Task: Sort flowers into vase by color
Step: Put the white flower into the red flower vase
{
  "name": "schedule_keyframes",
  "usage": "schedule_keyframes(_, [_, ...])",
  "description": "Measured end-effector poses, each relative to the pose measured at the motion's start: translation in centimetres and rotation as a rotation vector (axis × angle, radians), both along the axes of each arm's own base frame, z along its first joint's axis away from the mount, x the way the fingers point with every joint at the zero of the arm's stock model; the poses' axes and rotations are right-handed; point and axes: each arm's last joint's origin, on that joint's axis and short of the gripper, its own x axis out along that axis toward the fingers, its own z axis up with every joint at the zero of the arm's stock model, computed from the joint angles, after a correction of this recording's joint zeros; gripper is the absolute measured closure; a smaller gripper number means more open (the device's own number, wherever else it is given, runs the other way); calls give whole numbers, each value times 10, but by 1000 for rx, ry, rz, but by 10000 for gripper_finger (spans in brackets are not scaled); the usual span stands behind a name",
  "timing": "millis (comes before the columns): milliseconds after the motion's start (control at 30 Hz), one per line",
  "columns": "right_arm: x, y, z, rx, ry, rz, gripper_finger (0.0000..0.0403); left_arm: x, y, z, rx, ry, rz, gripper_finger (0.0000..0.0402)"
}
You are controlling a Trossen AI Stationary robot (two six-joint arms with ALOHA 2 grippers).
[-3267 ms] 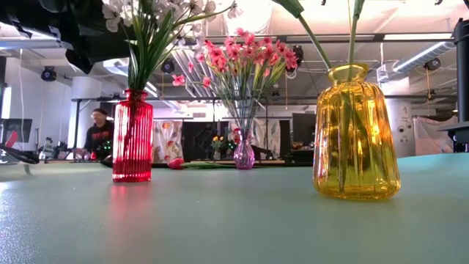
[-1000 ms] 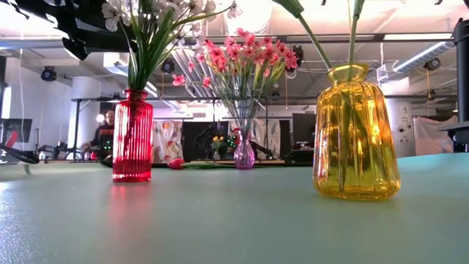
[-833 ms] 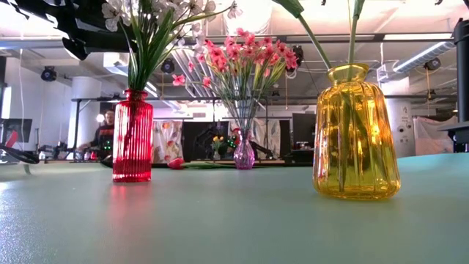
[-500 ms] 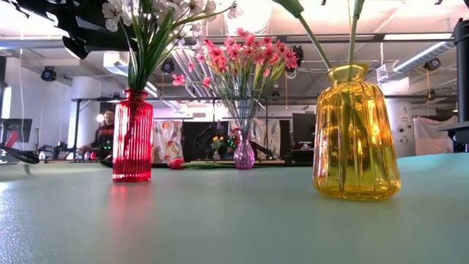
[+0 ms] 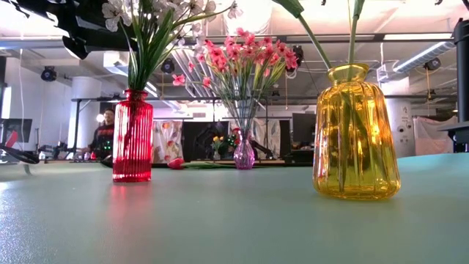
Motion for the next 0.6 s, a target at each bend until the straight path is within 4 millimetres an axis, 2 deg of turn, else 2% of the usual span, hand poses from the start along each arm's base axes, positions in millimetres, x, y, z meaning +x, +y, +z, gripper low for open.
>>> schedule_keyframes(333, [0,0,0,-4,4,-4,257,-1,1,6,-30,-42,4,221])
schedule_keyframes(600, [-3,-3,-2,-45,30,-75,257,-5,4,12,-48,-91,50,221])
